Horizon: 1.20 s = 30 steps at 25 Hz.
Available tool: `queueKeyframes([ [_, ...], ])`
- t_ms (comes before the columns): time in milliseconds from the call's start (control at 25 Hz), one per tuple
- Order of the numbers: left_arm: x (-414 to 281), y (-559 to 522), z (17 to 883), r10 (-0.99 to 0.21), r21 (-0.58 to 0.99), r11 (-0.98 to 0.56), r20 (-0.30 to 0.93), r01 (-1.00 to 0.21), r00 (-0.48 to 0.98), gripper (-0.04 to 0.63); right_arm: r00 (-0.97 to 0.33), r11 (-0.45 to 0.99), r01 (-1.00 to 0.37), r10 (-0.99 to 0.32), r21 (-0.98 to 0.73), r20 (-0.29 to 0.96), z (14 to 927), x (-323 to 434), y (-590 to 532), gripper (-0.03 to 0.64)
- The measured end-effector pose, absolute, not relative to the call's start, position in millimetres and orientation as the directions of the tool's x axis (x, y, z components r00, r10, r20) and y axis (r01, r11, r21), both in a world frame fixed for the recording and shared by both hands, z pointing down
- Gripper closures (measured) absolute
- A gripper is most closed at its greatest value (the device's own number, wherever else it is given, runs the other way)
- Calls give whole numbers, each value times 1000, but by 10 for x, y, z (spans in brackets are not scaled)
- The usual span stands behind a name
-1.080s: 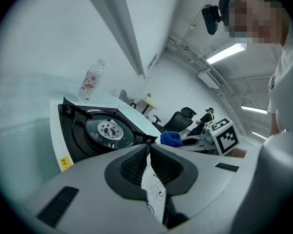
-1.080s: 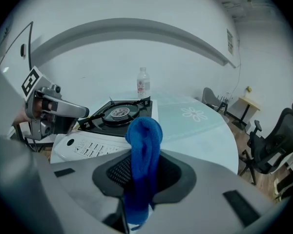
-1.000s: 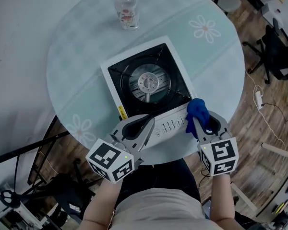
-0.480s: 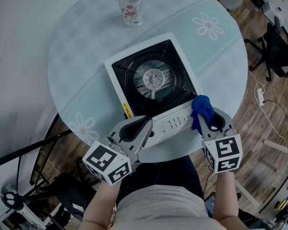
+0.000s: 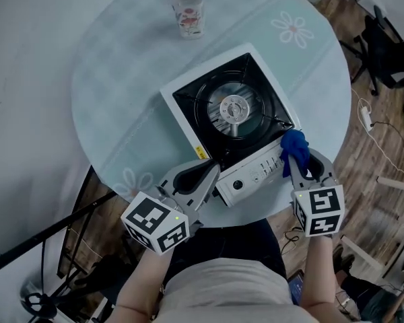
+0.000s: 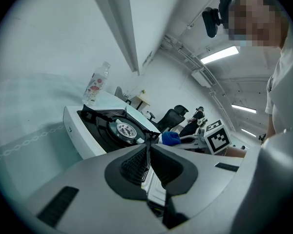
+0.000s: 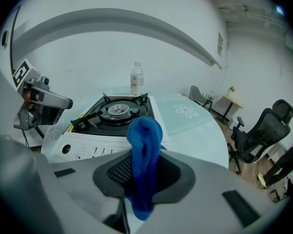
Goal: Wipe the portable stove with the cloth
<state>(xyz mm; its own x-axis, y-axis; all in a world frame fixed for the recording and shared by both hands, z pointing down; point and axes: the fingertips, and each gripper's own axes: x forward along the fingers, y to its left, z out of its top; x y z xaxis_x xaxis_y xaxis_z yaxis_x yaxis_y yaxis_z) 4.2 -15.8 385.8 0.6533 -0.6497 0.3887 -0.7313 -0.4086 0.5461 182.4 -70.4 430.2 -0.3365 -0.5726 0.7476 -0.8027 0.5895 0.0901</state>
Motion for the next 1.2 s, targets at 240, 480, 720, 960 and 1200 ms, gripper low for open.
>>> queueKeyframes([
  [240, -109, -146, 3825, -622, 542, -450, 380, -710, 685, 557, -298, 562, -821, -576, 104, 761, 4302, 1673, -571, 522],
  [480, -181, -132, 3826, -580, 546, -496, 371, -675, 725, 557, -271, 534, -838, -586, 112, 763, 4309, 1519, -437, 522],
  [720, -266, -96, 3881, -524, 554, -539, 369, -635, 768, 557, -256, 505, -856, -601, 111, 757, 4301, 1349, -294, 523],
  [960, -343, -42, 3924, -486, 547, -575, 370, -608, 792, 557, -260, 473, -878, -603, 76, 754, 4308, 1165, -124, 522],
  [1200, -370, 3, 3960, -445, 555, -599, 369, -577, 816, 557, -262, 500, -861, -594, 95, 761, 4296, 938, 40, 523],
])
